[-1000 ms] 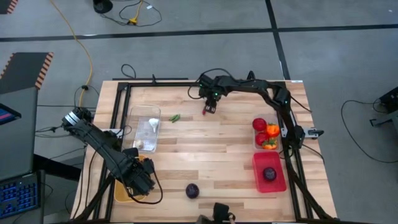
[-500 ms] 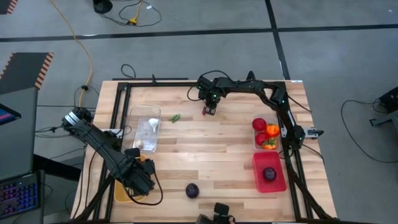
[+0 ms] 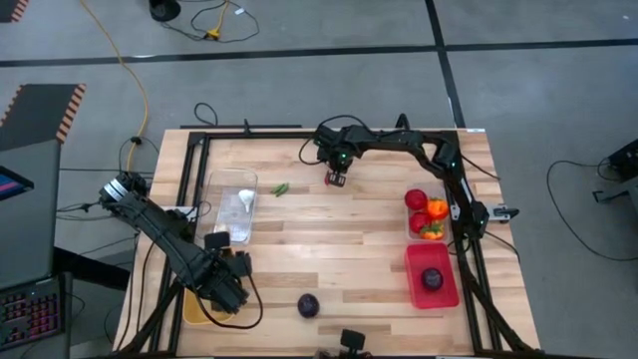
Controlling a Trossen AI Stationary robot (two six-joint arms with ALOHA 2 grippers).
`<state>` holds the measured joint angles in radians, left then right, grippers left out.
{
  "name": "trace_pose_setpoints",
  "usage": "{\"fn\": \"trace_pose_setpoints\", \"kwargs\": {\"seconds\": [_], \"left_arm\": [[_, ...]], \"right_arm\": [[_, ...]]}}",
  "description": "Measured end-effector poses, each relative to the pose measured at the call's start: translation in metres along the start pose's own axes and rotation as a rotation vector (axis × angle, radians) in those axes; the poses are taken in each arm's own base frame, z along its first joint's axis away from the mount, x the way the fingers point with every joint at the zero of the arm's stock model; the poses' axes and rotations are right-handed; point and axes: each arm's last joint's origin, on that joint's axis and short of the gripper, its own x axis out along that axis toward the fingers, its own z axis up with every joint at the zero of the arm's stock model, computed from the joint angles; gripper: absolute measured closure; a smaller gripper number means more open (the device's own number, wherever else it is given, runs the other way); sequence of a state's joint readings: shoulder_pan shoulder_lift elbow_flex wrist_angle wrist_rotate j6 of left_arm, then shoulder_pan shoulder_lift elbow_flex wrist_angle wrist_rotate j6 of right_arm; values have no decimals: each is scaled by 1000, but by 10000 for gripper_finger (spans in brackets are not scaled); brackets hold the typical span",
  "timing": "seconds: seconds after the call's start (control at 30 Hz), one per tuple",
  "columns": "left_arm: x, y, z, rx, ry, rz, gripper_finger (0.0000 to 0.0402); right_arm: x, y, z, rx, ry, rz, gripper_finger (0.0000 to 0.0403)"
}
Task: Sort produce into baskets
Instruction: Put the red chili pepper into the yellow bin
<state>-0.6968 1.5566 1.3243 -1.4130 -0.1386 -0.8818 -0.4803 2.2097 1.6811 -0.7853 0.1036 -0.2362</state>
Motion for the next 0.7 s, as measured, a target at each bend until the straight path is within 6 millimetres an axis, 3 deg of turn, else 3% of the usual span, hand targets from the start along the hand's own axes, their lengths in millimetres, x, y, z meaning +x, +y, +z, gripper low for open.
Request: {"fn": "trace_pose_setpoints", "kwargs": {"seconds": [0.23, 0.5, 0.7], "left_arm": [[-1, 2, 7, -7, -177, 107, 233], [-4, 1, 21, 85, -466, 271, 233], [-6, 1, 34, 132, -540, 273, 233]], "right_arm": [[-40, 30, 12, -23, -31, 32, 351], [-71, 104, 25, -132, -98, 84, 351], [-86, 163, 29, -221, -187, 122, 351]]}}
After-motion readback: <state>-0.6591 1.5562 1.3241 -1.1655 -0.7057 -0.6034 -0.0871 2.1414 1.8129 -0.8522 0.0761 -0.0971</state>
